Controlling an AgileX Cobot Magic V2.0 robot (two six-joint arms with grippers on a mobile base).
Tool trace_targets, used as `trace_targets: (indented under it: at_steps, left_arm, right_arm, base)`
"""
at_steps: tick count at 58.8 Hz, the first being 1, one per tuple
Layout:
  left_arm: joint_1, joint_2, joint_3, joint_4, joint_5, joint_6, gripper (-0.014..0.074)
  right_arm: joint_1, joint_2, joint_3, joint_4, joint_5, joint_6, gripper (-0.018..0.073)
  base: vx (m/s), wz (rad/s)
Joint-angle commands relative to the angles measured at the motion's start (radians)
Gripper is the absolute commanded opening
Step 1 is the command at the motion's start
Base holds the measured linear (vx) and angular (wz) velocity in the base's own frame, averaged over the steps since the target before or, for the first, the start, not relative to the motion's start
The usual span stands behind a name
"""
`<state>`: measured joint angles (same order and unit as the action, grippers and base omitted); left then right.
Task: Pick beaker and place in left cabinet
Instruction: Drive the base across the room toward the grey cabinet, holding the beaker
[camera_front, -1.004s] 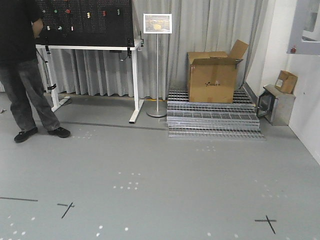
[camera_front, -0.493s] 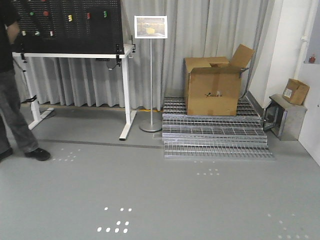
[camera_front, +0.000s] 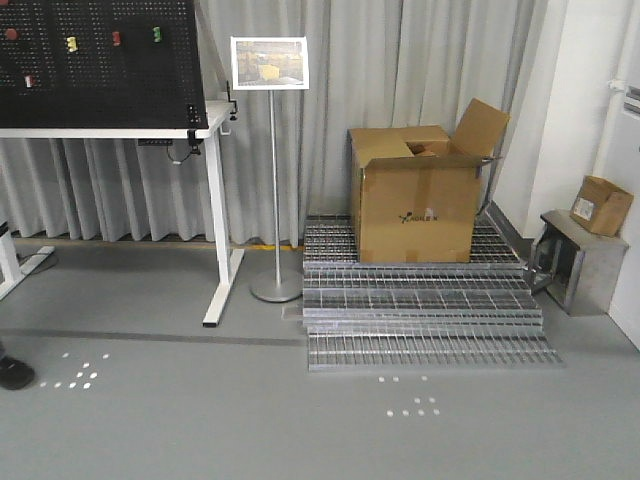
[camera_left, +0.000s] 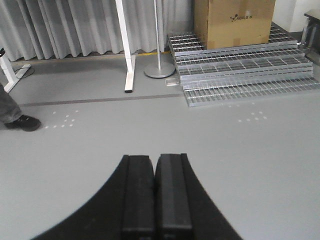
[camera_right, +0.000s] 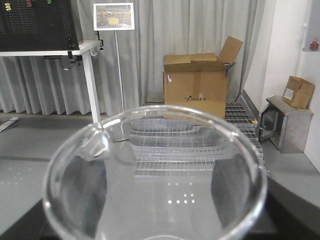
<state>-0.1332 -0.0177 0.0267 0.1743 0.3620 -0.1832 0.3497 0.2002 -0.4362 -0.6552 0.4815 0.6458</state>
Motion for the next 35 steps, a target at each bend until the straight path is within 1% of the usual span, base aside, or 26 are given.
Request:
trace_targets:
  at_steps: [1, 22, 35]
  left_arm:
    - [0.001, -0.011, -0.010, 0.000, -0.074, -0.004, 0.0004]
    - [0.001, -0.011, -0.010, 0.000, -0.074, -0.004, 0.0004]
    - [0.001, -0.011, -0.010, 0.000, -0.074, -0.004, 0.0004]
  right_arm:
    - [-0.003, 0.008, -0.029, -0.034, -0.075, -0.001, -0.0004]
    - [-0.003, 0.008, -0.029, -0.034, -0.075, -0.001, -0.0004]
    - [-0.003, 0.008, -0.029, -0.034, -0.075, -0.001, -0.0004]
  base:
    - [0.68, -0.03]
    - [0.66, -0.03]
    - [0.64, -0.13]
